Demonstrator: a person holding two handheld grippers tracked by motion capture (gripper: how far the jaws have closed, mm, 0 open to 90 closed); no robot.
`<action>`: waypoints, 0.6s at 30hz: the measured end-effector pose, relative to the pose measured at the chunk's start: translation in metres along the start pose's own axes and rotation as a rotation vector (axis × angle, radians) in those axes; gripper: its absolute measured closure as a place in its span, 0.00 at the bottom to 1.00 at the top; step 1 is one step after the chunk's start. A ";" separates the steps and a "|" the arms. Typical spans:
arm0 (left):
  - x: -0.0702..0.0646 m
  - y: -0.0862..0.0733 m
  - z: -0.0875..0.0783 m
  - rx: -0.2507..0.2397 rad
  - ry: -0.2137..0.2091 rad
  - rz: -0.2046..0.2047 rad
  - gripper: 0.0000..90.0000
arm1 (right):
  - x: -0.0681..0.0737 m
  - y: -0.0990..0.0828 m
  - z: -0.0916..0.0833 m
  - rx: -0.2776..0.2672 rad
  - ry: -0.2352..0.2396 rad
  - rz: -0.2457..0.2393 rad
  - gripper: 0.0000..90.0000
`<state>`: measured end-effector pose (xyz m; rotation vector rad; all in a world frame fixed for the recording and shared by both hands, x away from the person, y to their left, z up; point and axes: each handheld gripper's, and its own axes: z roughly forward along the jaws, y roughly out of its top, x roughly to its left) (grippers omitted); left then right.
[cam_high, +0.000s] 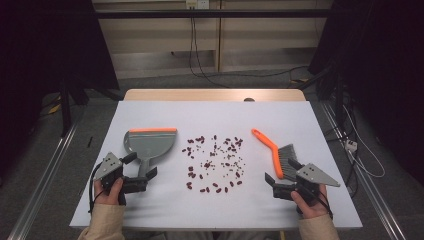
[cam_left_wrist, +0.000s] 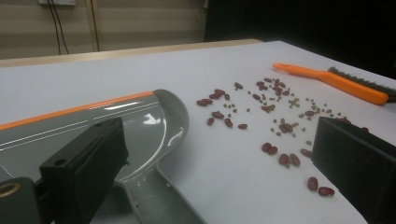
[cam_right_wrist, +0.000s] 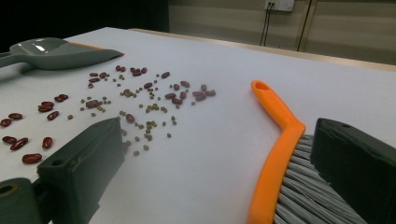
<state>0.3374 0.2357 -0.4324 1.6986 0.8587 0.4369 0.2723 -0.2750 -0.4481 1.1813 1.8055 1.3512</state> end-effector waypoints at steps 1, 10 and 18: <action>0.000 0.000 0.000 0.001 -0.002 -0.002 0.04 | 0.000 0.000 0.000 0.000 0.002 0.001 0.03; 0.001 0.000 -0.001 0.000 -0.002 0.004 0.04 | -0.001 0.001 0.001 -0.003 -0.007 0.003 0.03; 0.001 0.001 -0.002 -0.003 -0.001 0.006 0.04 | -0.003 0.001 0.001 0.000 -0.005 0.014 0.03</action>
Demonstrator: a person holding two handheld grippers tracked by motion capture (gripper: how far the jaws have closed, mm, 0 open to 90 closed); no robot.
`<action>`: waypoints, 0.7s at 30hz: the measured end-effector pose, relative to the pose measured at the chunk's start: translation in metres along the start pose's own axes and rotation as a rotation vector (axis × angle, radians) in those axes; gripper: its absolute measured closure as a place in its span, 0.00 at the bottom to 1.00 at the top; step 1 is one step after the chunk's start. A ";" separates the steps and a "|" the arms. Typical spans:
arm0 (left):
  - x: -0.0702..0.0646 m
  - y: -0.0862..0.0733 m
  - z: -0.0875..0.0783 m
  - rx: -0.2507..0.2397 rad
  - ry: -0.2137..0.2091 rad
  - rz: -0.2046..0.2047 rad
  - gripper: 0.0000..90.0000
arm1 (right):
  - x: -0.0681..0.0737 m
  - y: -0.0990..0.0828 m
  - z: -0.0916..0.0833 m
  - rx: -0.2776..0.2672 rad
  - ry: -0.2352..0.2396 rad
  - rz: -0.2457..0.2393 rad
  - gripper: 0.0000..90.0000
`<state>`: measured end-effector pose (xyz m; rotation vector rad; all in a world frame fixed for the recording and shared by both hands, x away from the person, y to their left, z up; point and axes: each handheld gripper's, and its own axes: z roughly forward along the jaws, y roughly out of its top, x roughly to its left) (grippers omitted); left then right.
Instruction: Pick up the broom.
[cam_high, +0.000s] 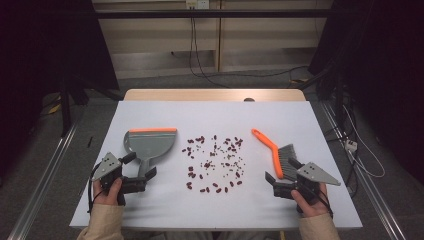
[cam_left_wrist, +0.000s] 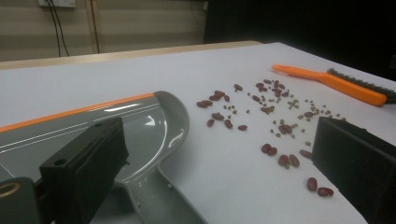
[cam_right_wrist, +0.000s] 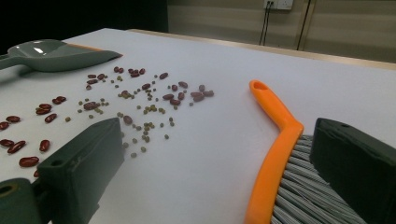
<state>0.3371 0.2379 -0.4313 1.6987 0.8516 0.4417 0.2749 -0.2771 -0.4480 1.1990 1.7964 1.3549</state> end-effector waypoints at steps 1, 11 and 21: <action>0.000 0.000 0.000 0.000 -0.003 -0.002 0.04 | 0.000 0.000 0.000 0.000 -0.002 0.000 0.03; -0.001 0.000 0.002 0.000 -0.014 -0.007 0.04 | -0.008 0.016 0.011 0.026 -0.048 0.003 0.06; 0.000 -0.001 0.002 -0.003 -0.017 -0.015 0.04 | -0.014 0.027 0.031 0.089 -0.043 0.021 0.09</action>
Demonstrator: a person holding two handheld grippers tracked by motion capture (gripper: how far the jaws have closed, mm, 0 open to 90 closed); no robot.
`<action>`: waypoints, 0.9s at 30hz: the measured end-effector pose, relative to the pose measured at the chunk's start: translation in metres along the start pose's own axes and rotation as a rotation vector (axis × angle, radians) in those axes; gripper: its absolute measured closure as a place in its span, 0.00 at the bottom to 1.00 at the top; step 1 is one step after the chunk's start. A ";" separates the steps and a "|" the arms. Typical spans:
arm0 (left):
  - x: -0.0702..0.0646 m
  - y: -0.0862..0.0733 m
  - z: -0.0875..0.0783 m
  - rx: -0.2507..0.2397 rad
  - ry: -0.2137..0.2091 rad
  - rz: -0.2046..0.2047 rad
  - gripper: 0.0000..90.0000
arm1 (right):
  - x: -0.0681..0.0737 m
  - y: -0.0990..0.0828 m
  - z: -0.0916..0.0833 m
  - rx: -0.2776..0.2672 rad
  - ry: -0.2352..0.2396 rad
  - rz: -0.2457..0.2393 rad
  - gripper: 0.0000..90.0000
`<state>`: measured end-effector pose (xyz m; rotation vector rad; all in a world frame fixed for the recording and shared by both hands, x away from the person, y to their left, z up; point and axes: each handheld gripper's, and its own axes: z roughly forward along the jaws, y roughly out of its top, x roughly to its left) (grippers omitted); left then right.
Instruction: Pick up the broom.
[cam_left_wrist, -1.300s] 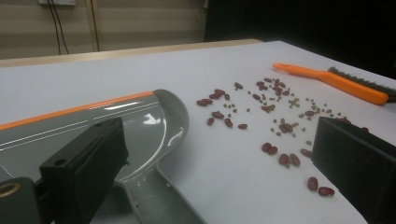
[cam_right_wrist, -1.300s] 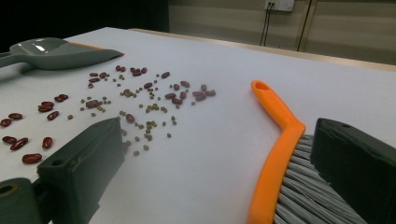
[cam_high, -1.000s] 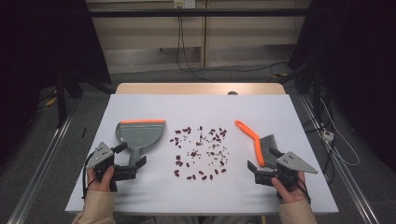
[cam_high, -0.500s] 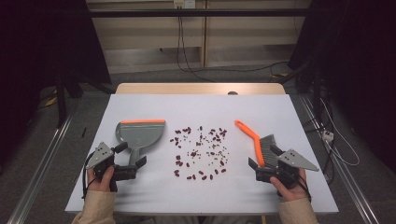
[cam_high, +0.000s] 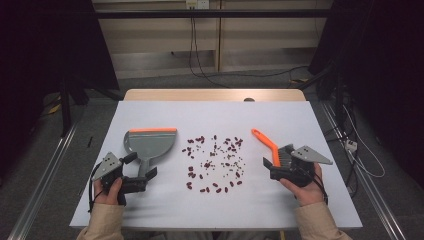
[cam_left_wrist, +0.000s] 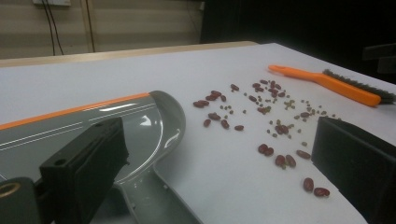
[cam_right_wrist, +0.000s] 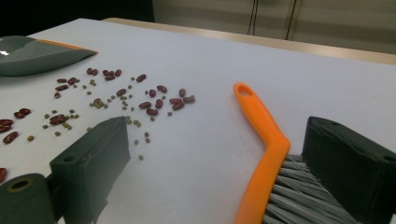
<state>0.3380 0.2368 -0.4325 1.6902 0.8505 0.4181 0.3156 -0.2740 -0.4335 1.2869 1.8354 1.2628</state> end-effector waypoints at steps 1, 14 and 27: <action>0.000 0.000 0.000 0.000 -0.002 0.002 0.04 | -0.001 0.002 0.002 0.006 -0.003 0.004 0.09; 0.000 0.000 0.000 -0.006 -0.003 0.001 0.04 | -0.016 0.022 0.031 0.082 -0.058 0.029 0.19; 0.001 0.000 0.000 -0.007 -0.007 -0.003 0.04 | -0.029 0.033 0.058 0.219 -0.073 0.004 0.51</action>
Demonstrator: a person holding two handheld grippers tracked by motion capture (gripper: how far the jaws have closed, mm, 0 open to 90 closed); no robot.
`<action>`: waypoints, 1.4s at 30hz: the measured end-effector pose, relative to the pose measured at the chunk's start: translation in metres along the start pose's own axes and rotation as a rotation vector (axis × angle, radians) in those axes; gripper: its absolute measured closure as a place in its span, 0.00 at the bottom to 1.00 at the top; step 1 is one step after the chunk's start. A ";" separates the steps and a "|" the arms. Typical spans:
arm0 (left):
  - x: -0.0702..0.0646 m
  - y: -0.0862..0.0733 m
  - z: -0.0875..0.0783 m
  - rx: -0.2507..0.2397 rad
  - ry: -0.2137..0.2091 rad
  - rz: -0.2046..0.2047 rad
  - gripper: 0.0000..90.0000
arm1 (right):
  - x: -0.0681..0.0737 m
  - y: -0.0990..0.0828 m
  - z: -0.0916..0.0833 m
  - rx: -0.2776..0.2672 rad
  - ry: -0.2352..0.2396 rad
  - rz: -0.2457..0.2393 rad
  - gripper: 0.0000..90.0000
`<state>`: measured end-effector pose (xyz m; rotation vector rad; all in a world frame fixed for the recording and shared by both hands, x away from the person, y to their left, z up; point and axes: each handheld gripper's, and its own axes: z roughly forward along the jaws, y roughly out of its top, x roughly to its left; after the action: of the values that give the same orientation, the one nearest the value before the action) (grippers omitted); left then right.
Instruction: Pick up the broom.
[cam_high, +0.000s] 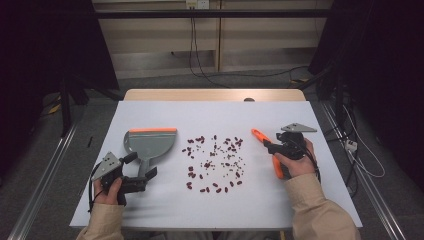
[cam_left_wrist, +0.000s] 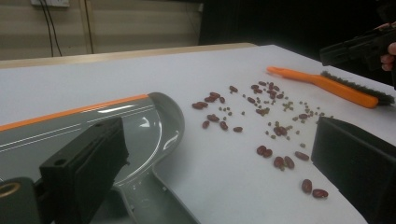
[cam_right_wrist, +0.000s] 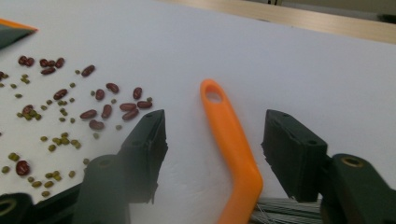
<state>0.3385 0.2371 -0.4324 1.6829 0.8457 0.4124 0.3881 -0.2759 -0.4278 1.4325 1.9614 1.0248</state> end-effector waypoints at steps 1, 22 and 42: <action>0.000 0.000 0.000 0.000 0.000 0.000 0.04 | -0.001 0.001 0.002 0.013 0.001 -0.004 0.52; 0.001 0.000 0.001 0.005 -0.002 -0.005 0.04 | -0.017 0.011 0.022 0.247 -0.017 0.080 0.66; 0.001 -0.001 0.001 0.008 -0.006 -0.003 0.04 | -0.014 0.005 0.029 0.365 -0.046 0.092 0.74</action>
<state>0.3398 0.2367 -0.4337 1.6895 0.8469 0.4021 0.4169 -0.2803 -0.4417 1.7345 2.1448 0.6849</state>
